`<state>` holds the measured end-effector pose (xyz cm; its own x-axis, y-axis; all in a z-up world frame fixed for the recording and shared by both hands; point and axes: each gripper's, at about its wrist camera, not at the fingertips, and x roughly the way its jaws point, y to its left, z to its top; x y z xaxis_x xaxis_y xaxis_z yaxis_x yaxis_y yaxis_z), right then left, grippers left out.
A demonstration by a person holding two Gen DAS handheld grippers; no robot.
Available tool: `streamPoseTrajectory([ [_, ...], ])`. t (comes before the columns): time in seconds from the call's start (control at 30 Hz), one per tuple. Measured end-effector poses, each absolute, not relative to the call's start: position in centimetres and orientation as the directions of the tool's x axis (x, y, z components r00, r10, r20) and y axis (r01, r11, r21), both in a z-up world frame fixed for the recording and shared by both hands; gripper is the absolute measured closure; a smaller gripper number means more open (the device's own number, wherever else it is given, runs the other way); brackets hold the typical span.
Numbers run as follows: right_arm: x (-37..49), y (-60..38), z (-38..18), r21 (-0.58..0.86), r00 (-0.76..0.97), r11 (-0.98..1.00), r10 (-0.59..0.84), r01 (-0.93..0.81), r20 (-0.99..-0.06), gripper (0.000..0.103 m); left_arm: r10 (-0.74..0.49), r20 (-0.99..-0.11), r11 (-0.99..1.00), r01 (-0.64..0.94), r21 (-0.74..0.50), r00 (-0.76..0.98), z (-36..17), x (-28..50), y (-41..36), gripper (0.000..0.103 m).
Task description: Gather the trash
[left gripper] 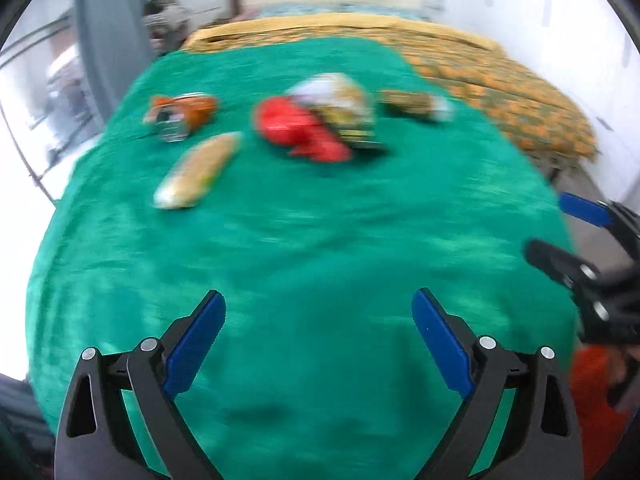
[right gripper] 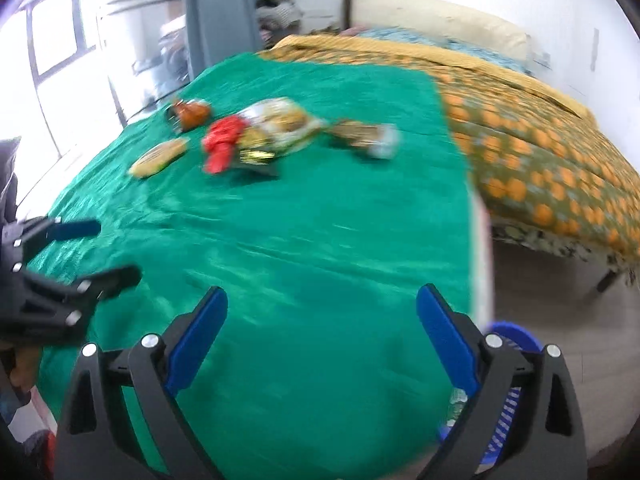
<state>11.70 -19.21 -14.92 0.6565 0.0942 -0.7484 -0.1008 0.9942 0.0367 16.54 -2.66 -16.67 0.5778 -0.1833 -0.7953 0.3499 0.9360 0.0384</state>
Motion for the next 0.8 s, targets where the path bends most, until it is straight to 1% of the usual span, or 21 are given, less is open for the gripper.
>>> streamPoseTrajectory([
  [0.1,14.4,-16.7,-15.5,0.036,0.632,0.993,0.097,-0.108,-0.769,0.010,-0.086,-0.792,0.953,0.281,0.111,0.605,-17.5,18.8,-0.5,0.010],
  [0.17,16.1,-15.7,-16.3,0.024,0.611,0.994,0.083,-0.104,-0.788,0.010,-0.101,-0.794,0.952,0.291,0.099,0.599,-17.8,19.7,-0.2,0.010],
  [0.23,17.5,-15.2,-17.1,0.010,0.592,0.996,0.063,-0.092,-0.804,0.010,-0.090,-0.800,0.949,0.294,0.111,0.594,-18.2,20.6,-0.3,0.010],
  [0.27,17.9,-15.2,-17.5,0.003,0.584,0.996,0.053,-0.086,-0.810,0.010,-0.095,-0.798,0.947,0.300,0.112,0.596,-18.2,20.9,-0.4,0.007],
  [0.3,18.3,-15.2,-17.9,0.006,0.575,0.997,0.051,-0.080,-0.816,0.008,-0.092,-0.796,0.948,0.298,0.115,0.598,-18.3,21.2,-0.5,0.005],
  [0.33,18.2,-15.5,-18.0,0.015,0.572,0.997,0.054,-0.074,-0.818,0.007,-0.099,-0.795,0.947,0.301,0.108,0.598,-18.3,21.5,-0.4,0.005],
  [0.53,17.9,-15.9,-18.3,0.035,0.567,0.997,0.066,-0.066,-0.821,0.005,-0.171,-0.818,0.956,0.293,-0.003,0.549,-19.0,22.6,0.5,0.004],
  [0.8,17.9,-15.9,-18.4,0.038,0.568,0.997,0.069,-0.068,-0.820,0.004,-0.169,-0.819,0.956,0.293,-0.001,0.549,-19.0,22.5,0.4,0.004],
])
